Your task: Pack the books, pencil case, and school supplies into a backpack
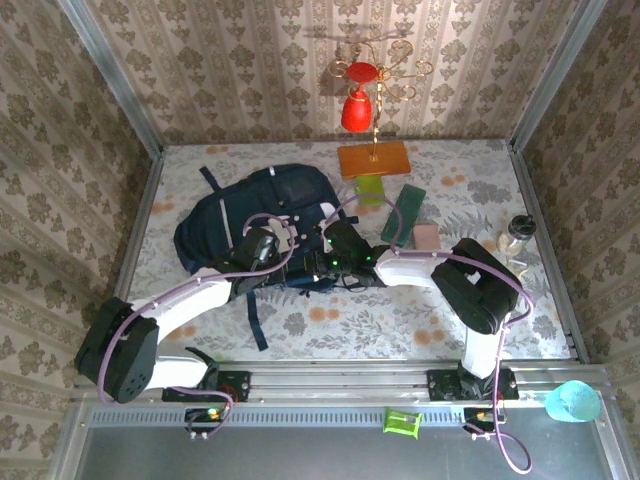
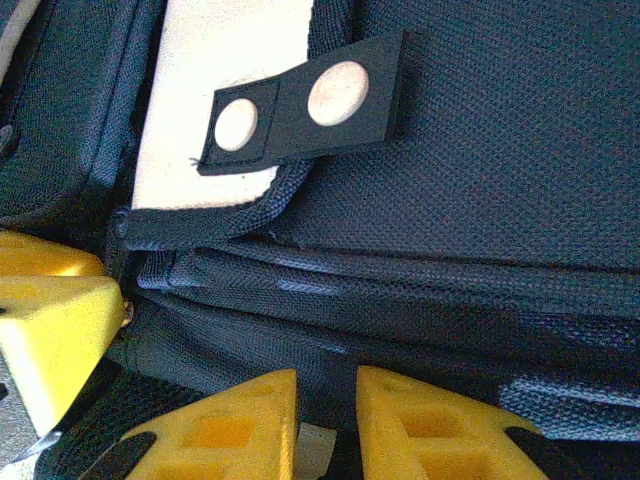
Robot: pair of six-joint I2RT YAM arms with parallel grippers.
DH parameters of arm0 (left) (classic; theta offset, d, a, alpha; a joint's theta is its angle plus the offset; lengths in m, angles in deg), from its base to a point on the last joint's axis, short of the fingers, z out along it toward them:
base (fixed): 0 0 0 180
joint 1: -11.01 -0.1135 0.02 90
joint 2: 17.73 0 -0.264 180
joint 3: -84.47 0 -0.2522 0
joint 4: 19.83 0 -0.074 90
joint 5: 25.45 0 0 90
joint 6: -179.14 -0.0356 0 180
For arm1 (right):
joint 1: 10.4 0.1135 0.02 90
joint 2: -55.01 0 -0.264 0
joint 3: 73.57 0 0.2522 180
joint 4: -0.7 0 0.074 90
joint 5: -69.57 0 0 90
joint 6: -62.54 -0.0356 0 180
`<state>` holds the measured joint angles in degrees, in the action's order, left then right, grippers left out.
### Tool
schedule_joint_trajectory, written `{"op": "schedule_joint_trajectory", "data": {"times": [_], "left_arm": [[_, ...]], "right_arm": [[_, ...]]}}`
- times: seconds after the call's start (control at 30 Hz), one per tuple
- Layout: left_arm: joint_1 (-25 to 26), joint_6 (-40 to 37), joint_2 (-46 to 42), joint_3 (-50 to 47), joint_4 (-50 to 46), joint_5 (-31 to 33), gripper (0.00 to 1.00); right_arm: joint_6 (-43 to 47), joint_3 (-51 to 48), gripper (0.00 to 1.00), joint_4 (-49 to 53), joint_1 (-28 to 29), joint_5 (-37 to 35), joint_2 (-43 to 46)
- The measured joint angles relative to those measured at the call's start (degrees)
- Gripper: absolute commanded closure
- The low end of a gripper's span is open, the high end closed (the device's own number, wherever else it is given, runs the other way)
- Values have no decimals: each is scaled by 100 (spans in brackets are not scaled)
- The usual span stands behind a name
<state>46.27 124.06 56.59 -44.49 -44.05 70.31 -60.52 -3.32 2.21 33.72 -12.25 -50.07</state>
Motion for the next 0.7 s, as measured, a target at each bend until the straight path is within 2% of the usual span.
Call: {"op": "schedule_joint_trajectory", "data": {"times": [0.23,0.57,0.7], "left_arm": [[46,-17,13,-22,212,129,71],[76,-20,470,-22,748,479,69],[76,-22,634,-22,1016,570,72]], "right_arm": [[0,0,77,-2,2,2,0],[2,0,77,-2,2,48,0],[4,0,78,2,0,61,-11]]}}
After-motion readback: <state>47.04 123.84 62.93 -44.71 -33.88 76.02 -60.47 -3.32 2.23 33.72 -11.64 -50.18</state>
